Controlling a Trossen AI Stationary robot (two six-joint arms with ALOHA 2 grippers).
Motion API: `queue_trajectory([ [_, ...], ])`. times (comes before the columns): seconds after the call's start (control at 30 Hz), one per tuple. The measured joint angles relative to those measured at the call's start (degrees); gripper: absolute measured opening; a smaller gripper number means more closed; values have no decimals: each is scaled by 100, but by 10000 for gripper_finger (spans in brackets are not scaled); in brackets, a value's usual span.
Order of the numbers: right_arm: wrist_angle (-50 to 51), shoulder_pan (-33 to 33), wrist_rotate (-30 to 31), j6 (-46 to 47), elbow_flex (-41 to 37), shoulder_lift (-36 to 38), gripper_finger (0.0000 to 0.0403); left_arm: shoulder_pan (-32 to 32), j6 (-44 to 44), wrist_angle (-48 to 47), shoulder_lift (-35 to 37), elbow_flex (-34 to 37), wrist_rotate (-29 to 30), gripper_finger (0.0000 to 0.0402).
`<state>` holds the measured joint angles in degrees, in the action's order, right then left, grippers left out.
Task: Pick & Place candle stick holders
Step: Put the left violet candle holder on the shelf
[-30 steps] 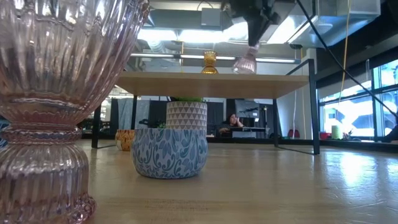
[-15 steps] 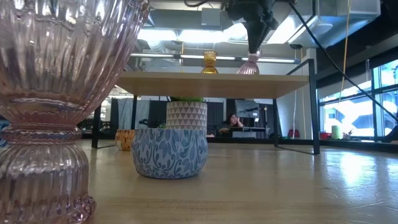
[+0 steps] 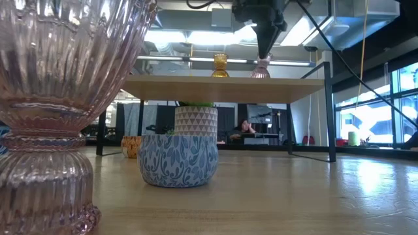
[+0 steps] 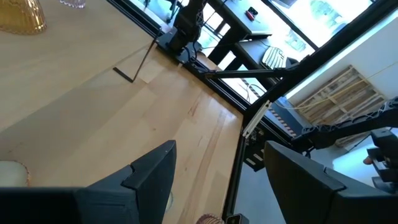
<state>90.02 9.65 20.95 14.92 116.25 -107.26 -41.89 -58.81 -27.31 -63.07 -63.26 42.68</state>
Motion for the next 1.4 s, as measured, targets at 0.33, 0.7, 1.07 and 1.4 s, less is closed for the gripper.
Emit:
queue_trajectory([
  [0.33, -2, 63, 31, -227, 2, 0, 31, 0, 2, 0, 0, 0, 2, 239],
  [0.7, -1, 118, 1, -364, 1, -2, 31, 0, 0, 2, 0, 0, 2, 239],
  [1.07, -2, 118, 0, -407, 1, -2, 31, 0, 7, 2, -2, 0, 4, 239],
  [1.4, -11, 118, -1, -430, -114, -2, 31, 0, 48, 2, -2, 0, 4, 239],
])
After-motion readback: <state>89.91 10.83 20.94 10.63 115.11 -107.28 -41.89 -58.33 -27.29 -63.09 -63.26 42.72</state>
